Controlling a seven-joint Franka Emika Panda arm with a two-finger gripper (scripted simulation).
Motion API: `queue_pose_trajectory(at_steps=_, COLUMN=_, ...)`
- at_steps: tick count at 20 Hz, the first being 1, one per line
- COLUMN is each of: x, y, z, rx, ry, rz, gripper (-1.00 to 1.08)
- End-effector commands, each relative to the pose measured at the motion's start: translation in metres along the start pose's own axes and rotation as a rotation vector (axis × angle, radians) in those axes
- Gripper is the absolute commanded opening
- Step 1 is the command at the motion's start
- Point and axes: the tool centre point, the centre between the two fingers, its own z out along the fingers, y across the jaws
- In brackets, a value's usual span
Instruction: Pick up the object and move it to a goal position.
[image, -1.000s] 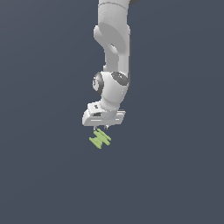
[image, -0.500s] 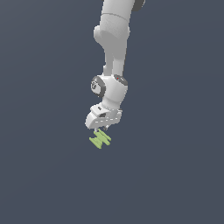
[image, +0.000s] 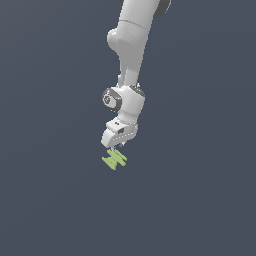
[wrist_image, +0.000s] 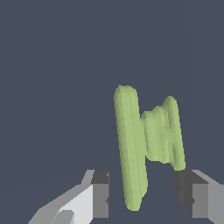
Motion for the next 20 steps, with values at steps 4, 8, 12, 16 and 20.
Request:
queue_pose_trajectory(at_steps=4, x=-0.001, y=-0.004, z=0.0, rx=0.0, ry=0.013, rz=-0.031, gripper=0.28)
queue_pose_trajectory(at_steps=8, x=-0.001, y=-0.004, z=0.001, rx=0.001, ry=0.011, rz=-0.028, gripper=0.28)
queue_pose_trajectory(at_steps=12, x=-0.001, y=-0.004, z=0.009, rx=0.001, ry=0.012, rz=-0.029, gripper=0.28)
queue_pose_trajectory(at_steps=16, x=-0.002, y=-0.005, z=0.022, rx=0.002, ry=0.013, rz=-0.031, gripper=0.28)
queue_pose_trajectory(at_steps=20, x=-0.001, y=-0.005, z=0.03, rx=0.002, ry=0.013, rz=-0.032, gripper=0.28)
